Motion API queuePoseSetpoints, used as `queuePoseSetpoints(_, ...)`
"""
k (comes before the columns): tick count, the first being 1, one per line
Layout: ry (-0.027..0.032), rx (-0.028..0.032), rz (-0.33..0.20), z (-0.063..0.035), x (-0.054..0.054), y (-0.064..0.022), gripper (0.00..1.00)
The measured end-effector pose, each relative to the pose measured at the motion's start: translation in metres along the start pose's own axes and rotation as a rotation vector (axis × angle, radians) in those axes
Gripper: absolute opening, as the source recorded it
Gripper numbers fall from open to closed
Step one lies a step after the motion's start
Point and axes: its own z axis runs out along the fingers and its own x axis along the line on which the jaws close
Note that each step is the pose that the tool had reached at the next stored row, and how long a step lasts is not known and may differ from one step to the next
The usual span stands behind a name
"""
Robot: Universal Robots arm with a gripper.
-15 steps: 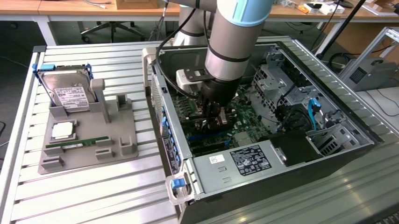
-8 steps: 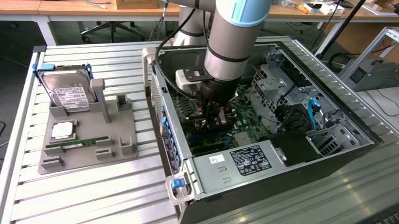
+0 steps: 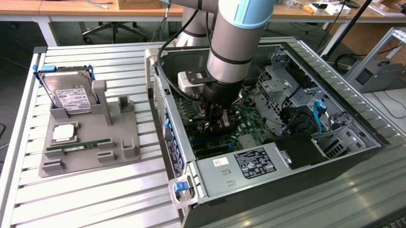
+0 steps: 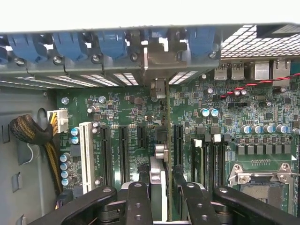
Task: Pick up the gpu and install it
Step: 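Insert the gpu into the slot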
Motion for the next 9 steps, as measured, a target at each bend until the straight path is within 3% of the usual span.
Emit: queuePoseSetpoints(9, 0.0015, 0.0000, 0.000, 0.0009, -0.0002, 0.0000, 0.30)
